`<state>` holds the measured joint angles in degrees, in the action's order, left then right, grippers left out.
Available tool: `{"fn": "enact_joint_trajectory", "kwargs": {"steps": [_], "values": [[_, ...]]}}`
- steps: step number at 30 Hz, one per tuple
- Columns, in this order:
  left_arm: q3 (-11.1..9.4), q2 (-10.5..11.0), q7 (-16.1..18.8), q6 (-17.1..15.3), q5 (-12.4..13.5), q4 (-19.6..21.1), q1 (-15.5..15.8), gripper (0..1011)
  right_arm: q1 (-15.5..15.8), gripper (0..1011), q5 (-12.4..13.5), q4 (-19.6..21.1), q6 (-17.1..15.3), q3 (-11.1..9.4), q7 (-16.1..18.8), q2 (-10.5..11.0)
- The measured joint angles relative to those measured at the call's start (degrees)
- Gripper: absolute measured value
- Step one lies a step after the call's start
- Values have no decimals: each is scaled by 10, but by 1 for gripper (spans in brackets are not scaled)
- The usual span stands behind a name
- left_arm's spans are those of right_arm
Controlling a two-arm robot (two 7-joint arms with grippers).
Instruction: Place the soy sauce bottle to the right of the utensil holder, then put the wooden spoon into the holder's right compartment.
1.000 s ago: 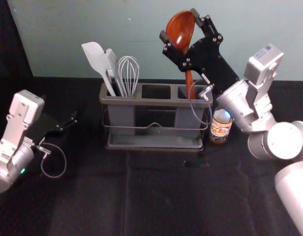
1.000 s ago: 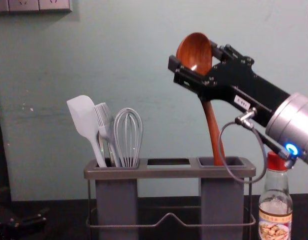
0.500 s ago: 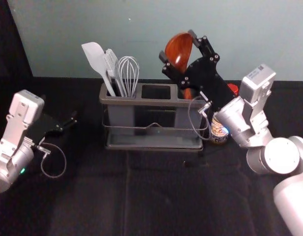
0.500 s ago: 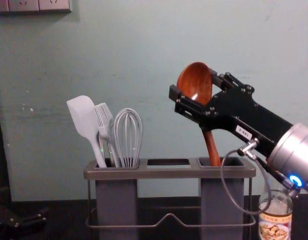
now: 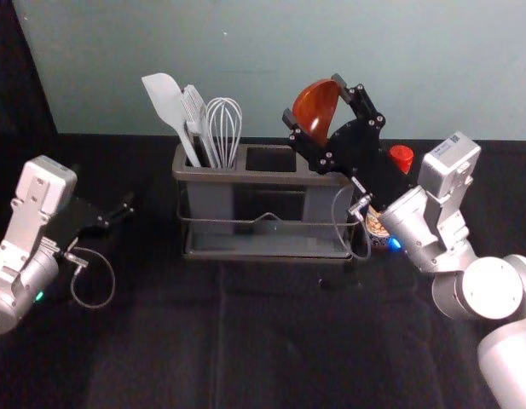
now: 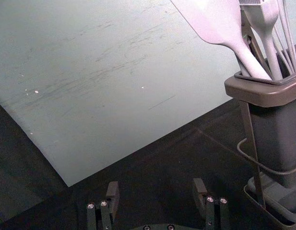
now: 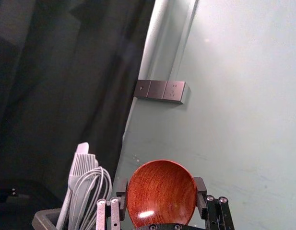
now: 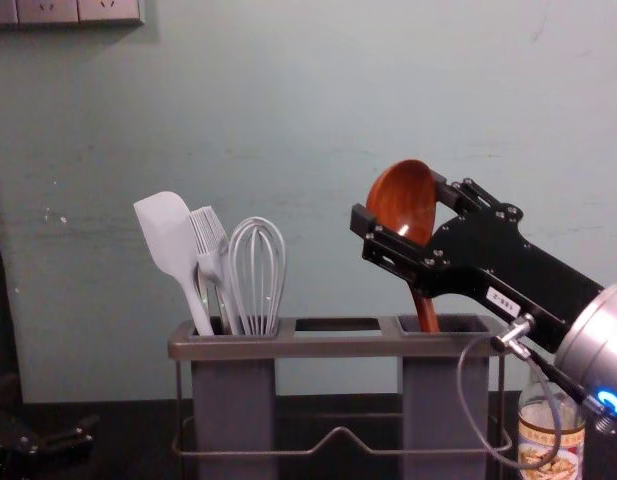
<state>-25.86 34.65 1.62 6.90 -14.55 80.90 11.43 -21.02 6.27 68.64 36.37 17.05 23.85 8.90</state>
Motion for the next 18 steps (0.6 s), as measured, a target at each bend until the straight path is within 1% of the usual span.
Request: {"fn": "enact_joint_trajectory", "kwargs": {"steps": [18], "values": [[0,0,0,0,0,0,0,1005,21,840,-2,6,1,-12,-7,2]]}}
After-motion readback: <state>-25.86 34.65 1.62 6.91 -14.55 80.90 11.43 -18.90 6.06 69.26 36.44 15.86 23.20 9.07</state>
